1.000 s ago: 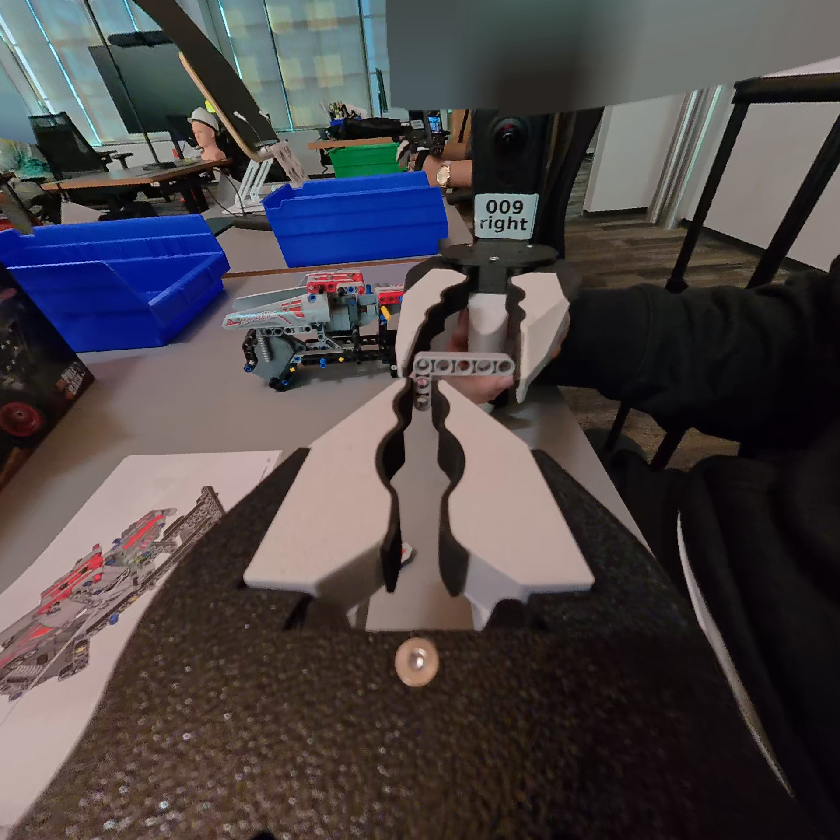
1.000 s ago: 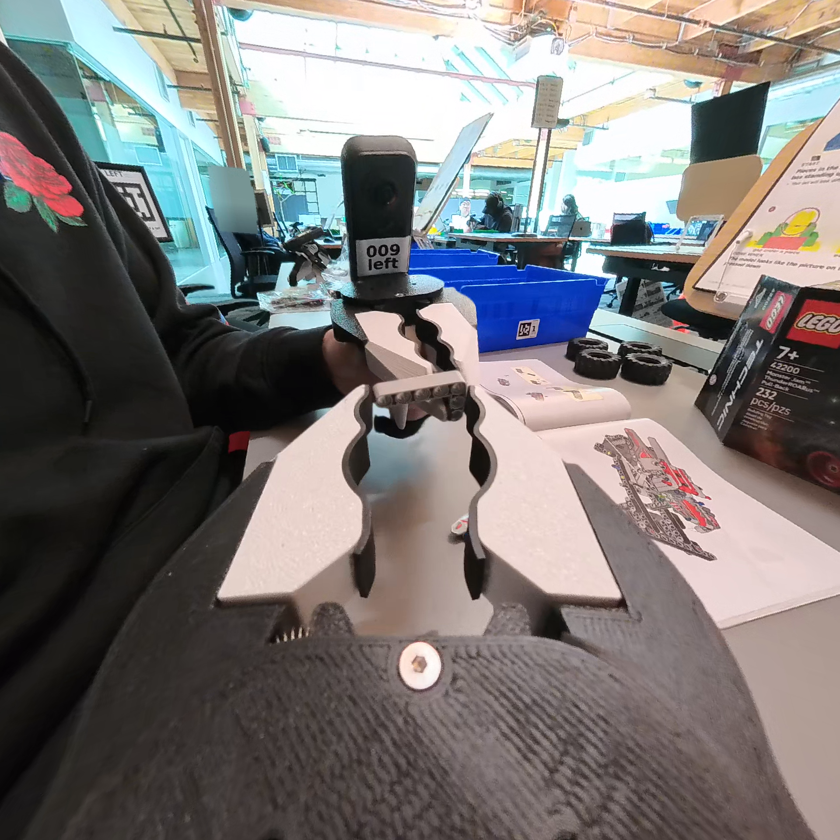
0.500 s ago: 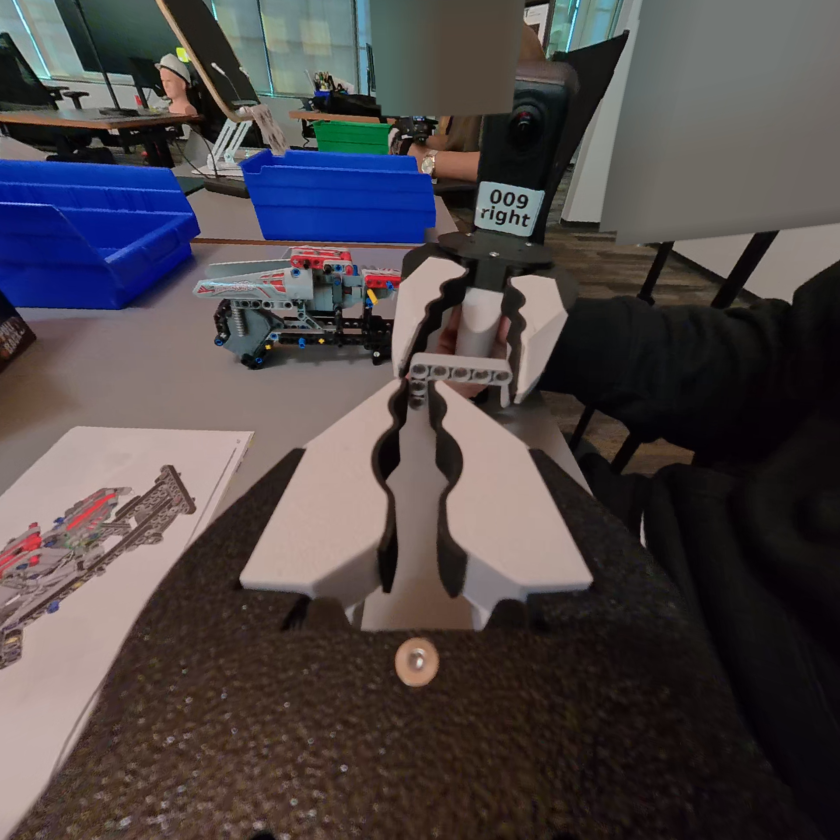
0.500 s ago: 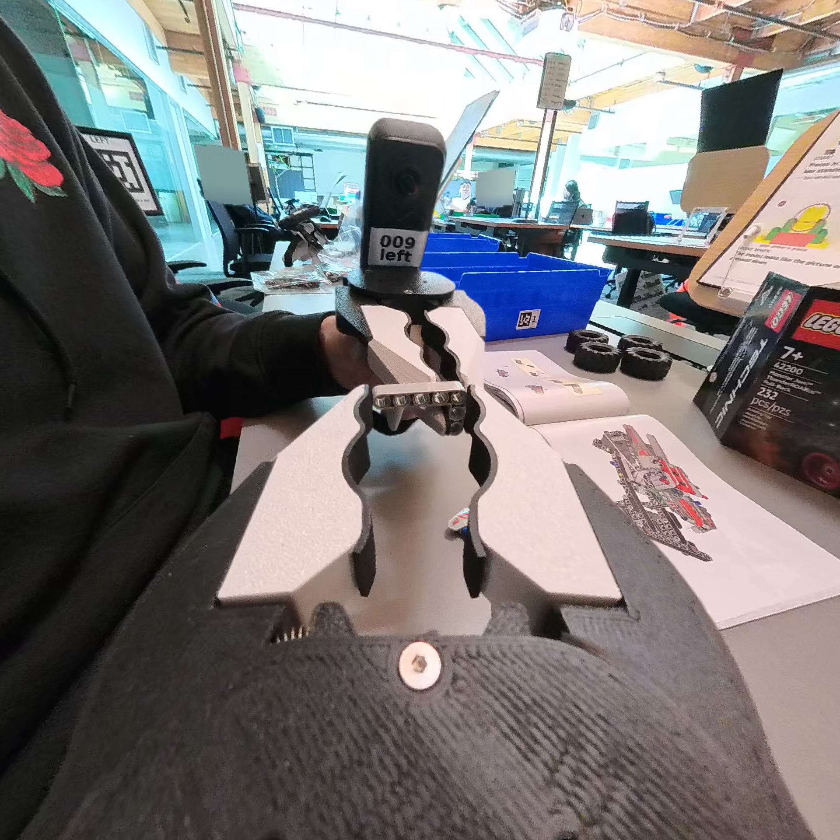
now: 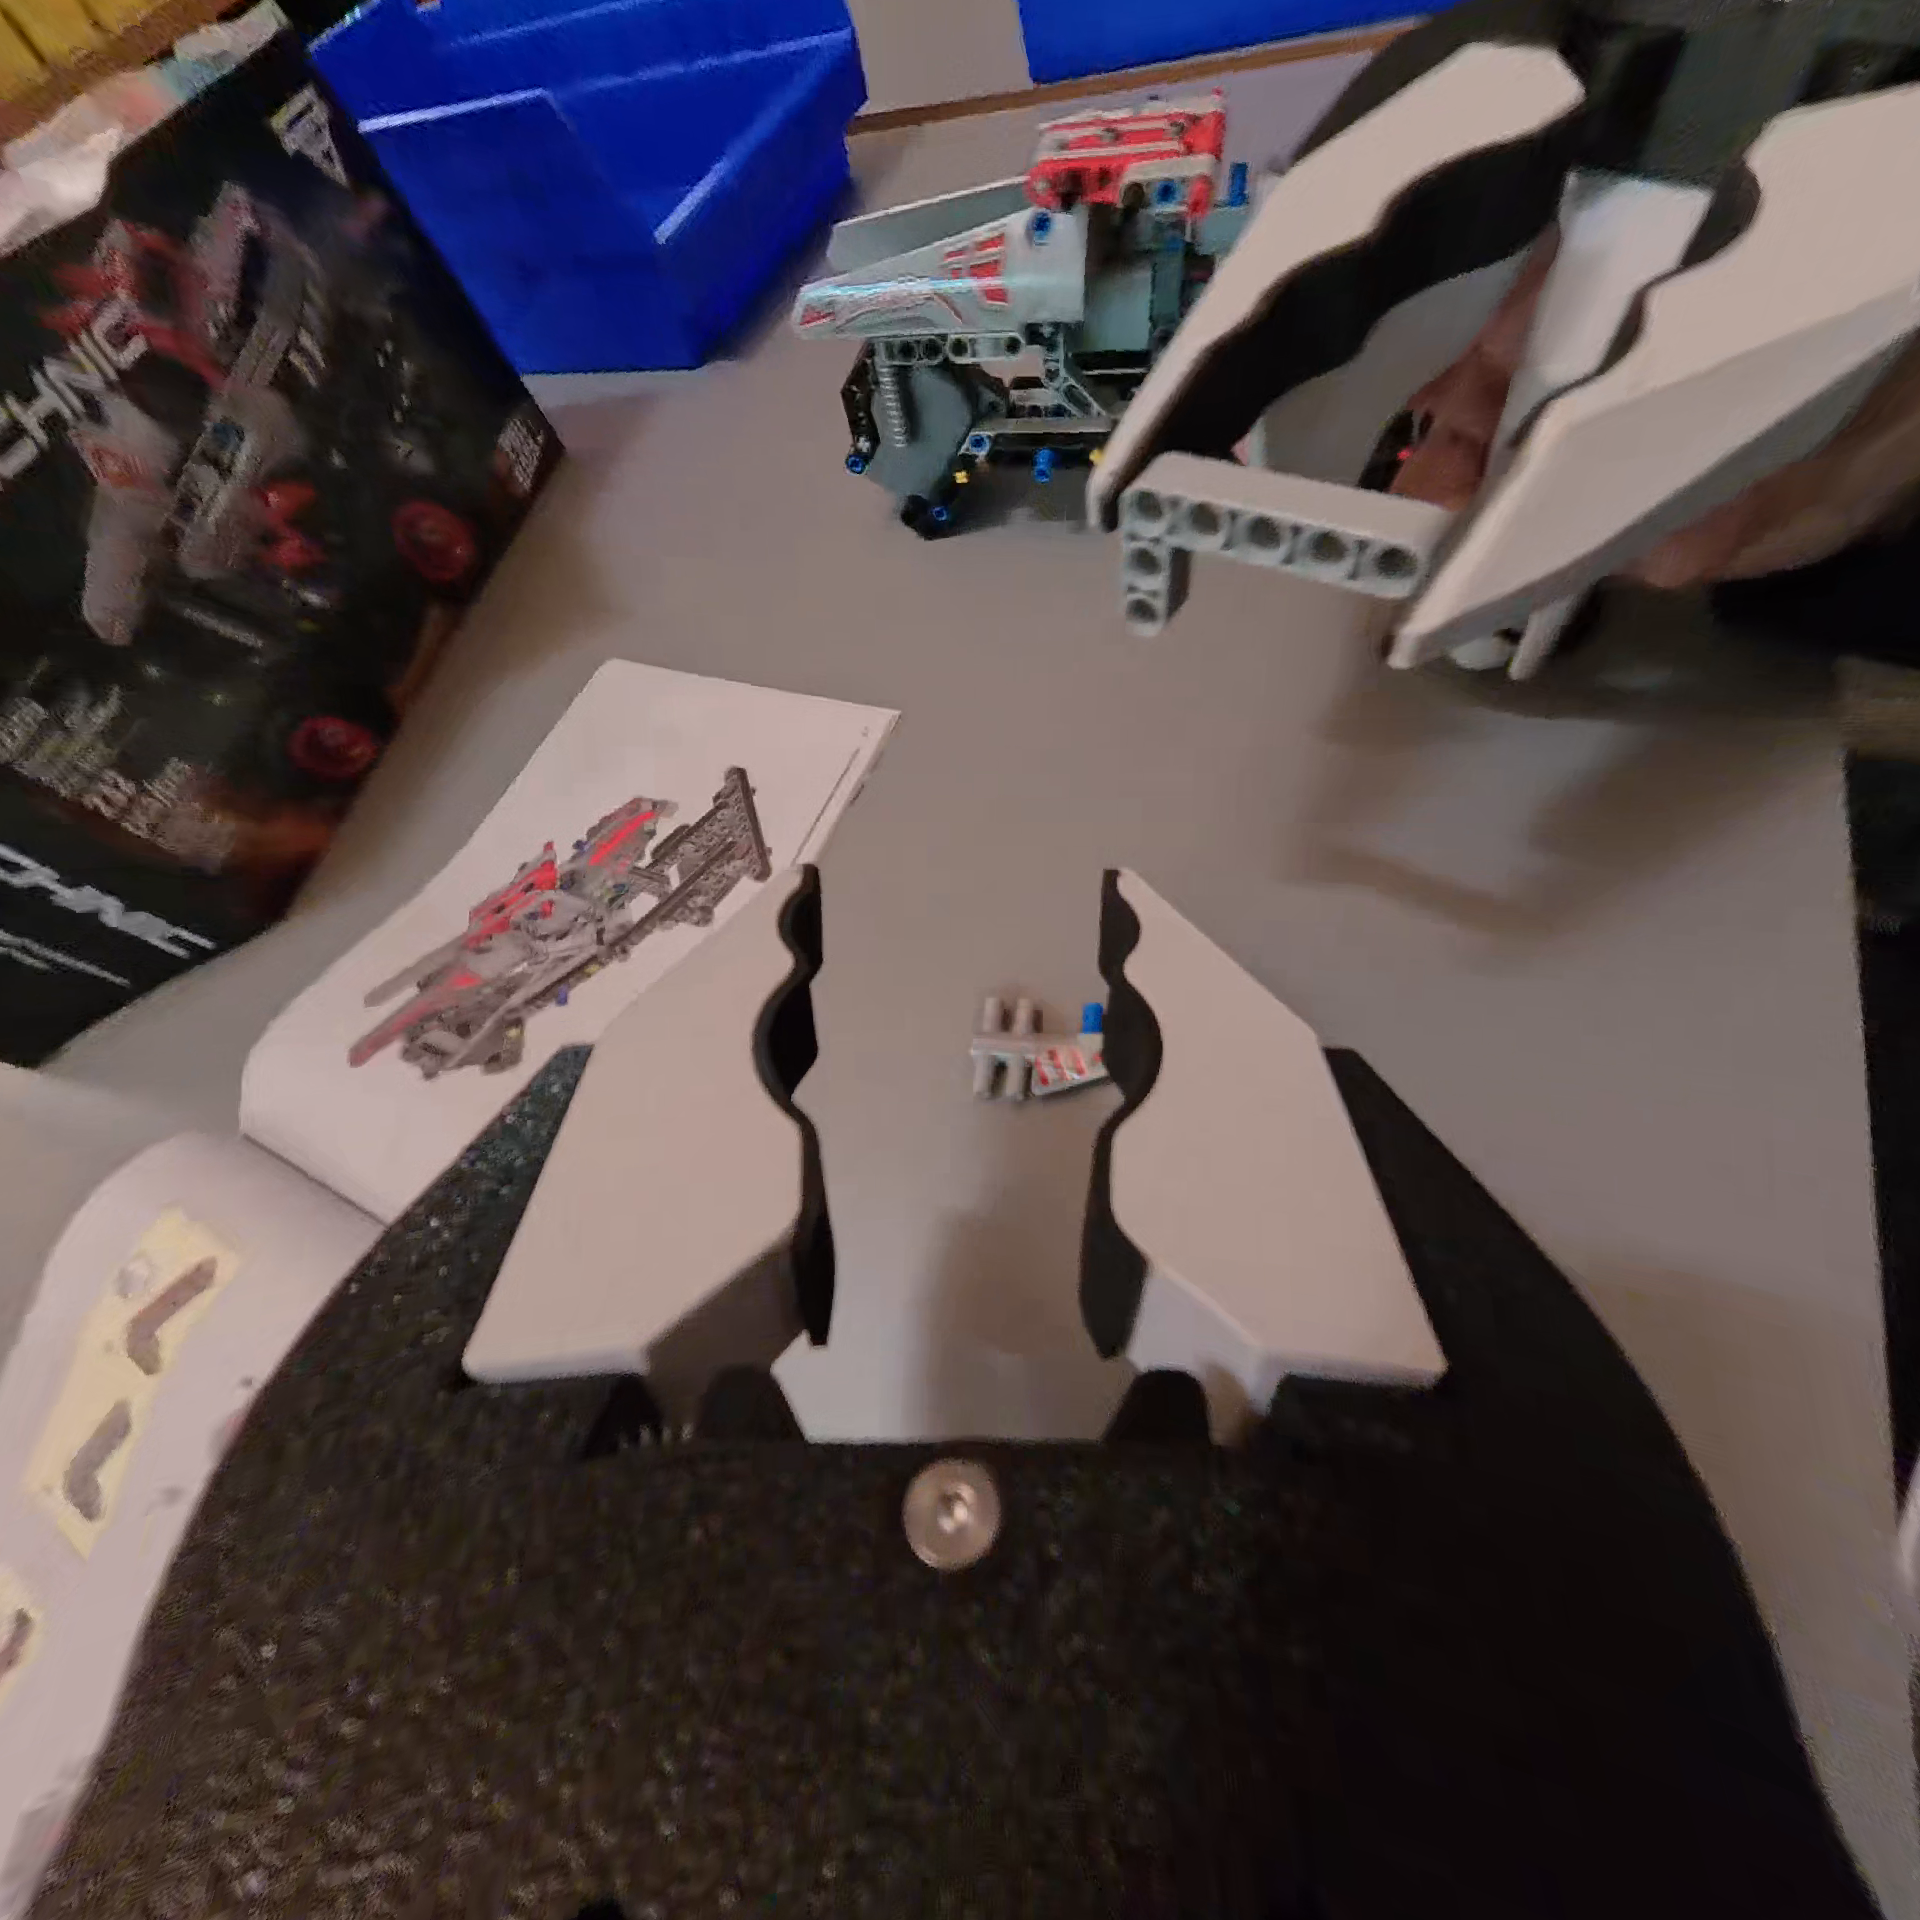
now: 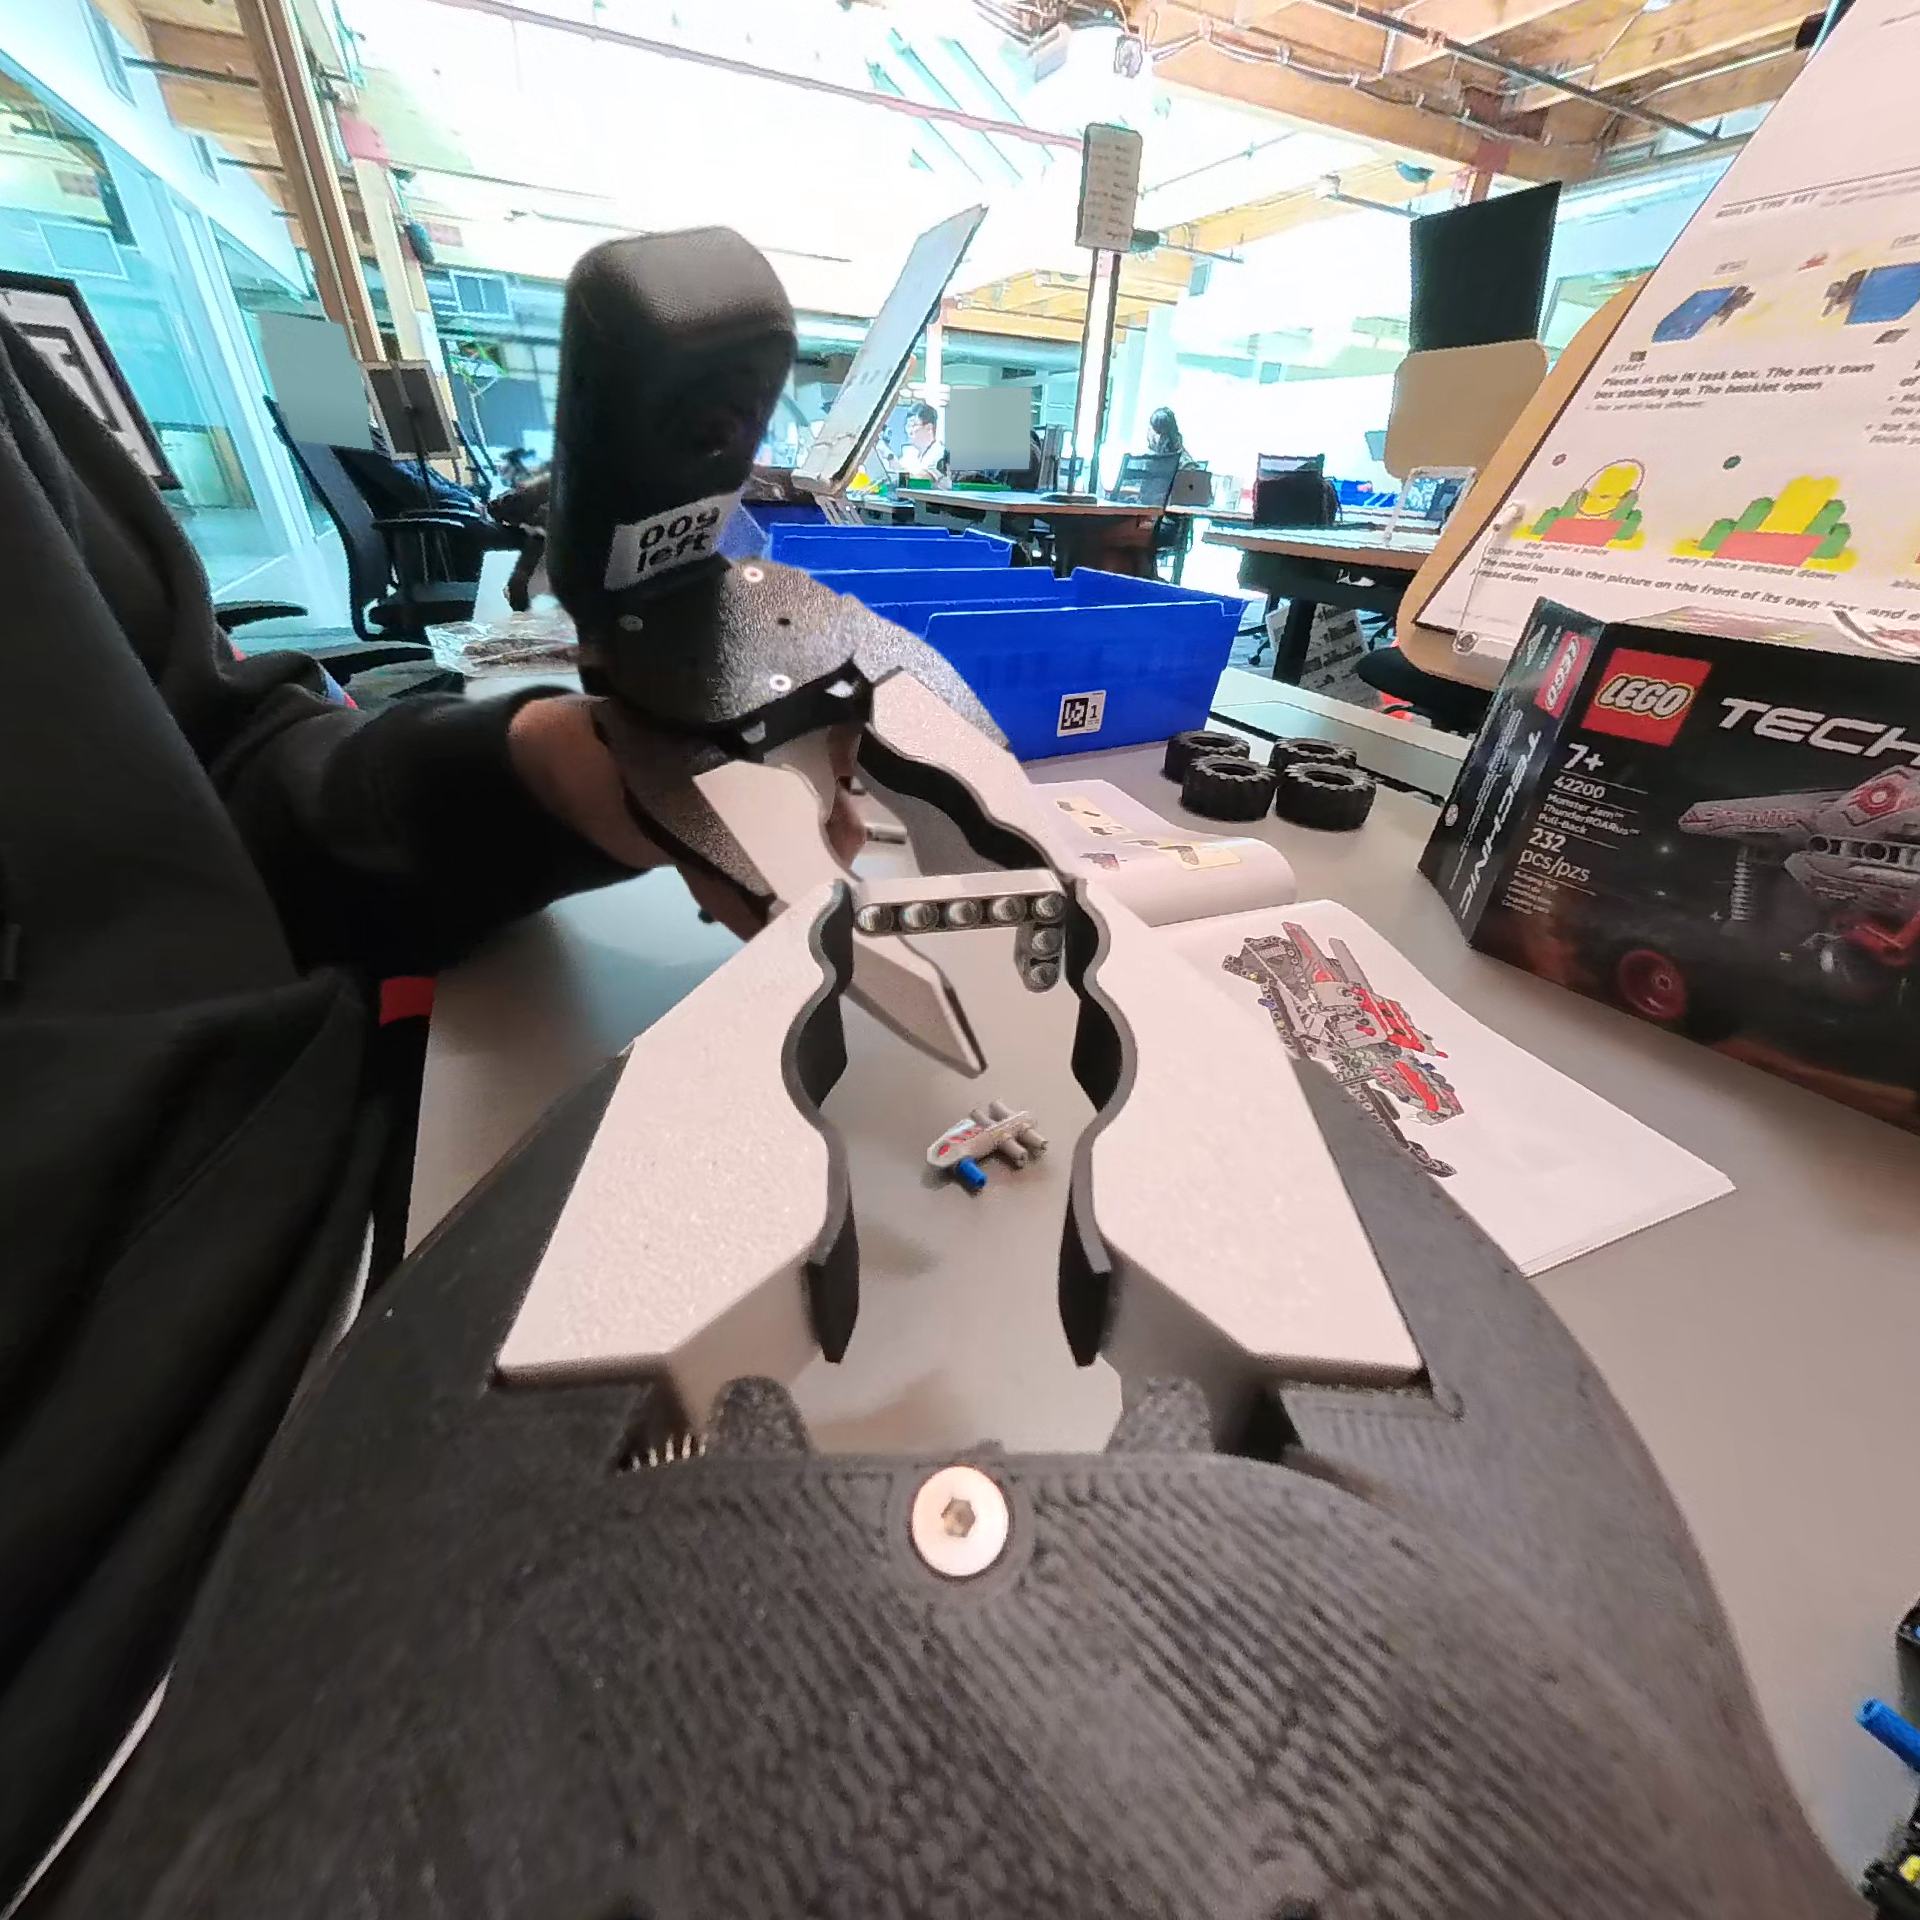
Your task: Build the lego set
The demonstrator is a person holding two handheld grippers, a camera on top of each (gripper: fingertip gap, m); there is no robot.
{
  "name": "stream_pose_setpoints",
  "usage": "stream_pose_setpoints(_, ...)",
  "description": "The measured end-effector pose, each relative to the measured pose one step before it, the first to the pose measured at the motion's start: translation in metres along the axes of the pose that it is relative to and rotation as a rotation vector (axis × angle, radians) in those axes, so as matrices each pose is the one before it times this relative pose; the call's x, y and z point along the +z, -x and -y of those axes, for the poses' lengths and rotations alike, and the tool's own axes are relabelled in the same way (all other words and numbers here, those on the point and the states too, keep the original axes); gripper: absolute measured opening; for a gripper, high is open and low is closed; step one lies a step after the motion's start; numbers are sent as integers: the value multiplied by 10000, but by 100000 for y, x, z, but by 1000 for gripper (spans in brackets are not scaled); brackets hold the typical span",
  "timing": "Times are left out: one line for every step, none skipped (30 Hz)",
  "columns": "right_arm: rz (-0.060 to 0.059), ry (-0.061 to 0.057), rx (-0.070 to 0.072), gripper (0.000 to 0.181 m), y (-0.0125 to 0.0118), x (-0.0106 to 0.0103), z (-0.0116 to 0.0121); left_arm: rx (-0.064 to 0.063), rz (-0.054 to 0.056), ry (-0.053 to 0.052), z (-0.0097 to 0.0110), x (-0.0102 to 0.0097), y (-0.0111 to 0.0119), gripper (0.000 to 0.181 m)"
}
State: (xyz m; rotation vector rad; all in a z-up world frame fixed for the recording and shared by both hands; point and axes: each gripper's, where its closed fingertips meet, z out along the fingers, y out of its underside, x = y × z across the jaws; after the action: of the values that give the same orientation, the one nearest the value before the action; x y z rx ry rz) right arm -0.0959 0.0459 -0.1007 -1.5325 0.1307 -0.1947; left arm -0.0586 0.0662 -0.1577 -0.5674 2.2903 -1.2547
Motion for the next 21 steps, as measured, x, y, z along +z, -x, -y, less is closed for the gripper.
stream_pose_setpoints(-43, -73, 52, 40, -112, -74, 93, -455, -202, 1, -183, 12, 37, 52)
stream_pose_setpoints(-14, -99, 73, 40, -89, -111, 122, -410, -134, 202, -425, 1, 153, 53)
stream_pose_setpoints(-13, -109, 88, 40, -112, -117, 140, -276, -4, 366, -620, 8, 318, 53)
stream_pose_setpoints(-16, -99, 95, 40, -119, -112, 128, -158, 117, 351, -606, -12, 395, 53)
stream_pose_setpoints(4, -74, 73, 40, -63, -77, 93, -140, 144, 272, -538, -26, 318, 54)
stream_pose_setpoints(3, -51, 47, 40, -44, -60, 69, -261, 139, 169, -456, -58, 217, 56)
stream_pose_setpoints(-22, -22, 44, 40, -79, -19, 25, -362, 38, 91, -419, -69, 37, 57)
stream_pose_setpoints(1, 2, 34, 40, -29, -10, -1, -387, -58, 64, -451, -74, -125, 57)
stream_pose_setpoints(22, 7, 22, 40, 10, 13, -11, -341, -78, 88, -532, -16, -169, 58)
stream_pose_setpoints(8, -7, 24, 40, -15, -6, 11, -277, -54, 126, -591, 32, -151, 61)
stream_pose_setpoints(1, -27, 31, 40, -30, -32, 33, -182, -34, 116, -538, 99, -148, 61)
stream_pose_setpoints(17, -40, 33, 40, -9, -42, 54, -58, 14, 113, -421, 163, -115, 62)
stream_pose_setpoints(-4, -36, 36, 40, -36, -45, 48, 39, 12, 104, -311, 203, -137, 62)
stream_pose_setpoints(-3, -9, 22, 40, -23, -8, 5, 78, -87, 82, -150, 207, -313, 62)
stream_pose_setpoints(35, 34, -4, 40, 48, 38, -43, 139, -110, 89, -32, 154, -351, 62)
stream_pose_setpoints(44, 71, -16, 40, 75, 69, -91, 231, -142, -5, 119, 137, -378, 61)
stream_pose_setpoints(38, 86, -29, 40, 84, 93, -115, 222, -97, -2, 130, 156, -237, 58)
stream_pose_setpoints(28, 83, -43, 40, 77, 82, -108, 183, -69, 97, -2, 216, -86, 57)
stream_pose_setpoints(34, 63, -48, 40, 98, 73, -77, 197, -121, 131, -21, 274, -78, 58)
stream_pose_setpoints(18, 30, -31, 40, 63, 28, -46, 217, -112, 31, 145, 201, -3, 58)
stream_pose_setpoints(17, -6, -1, 40, 21, -5, 10, 248, -169, 4, 182, 201, -7, 57)
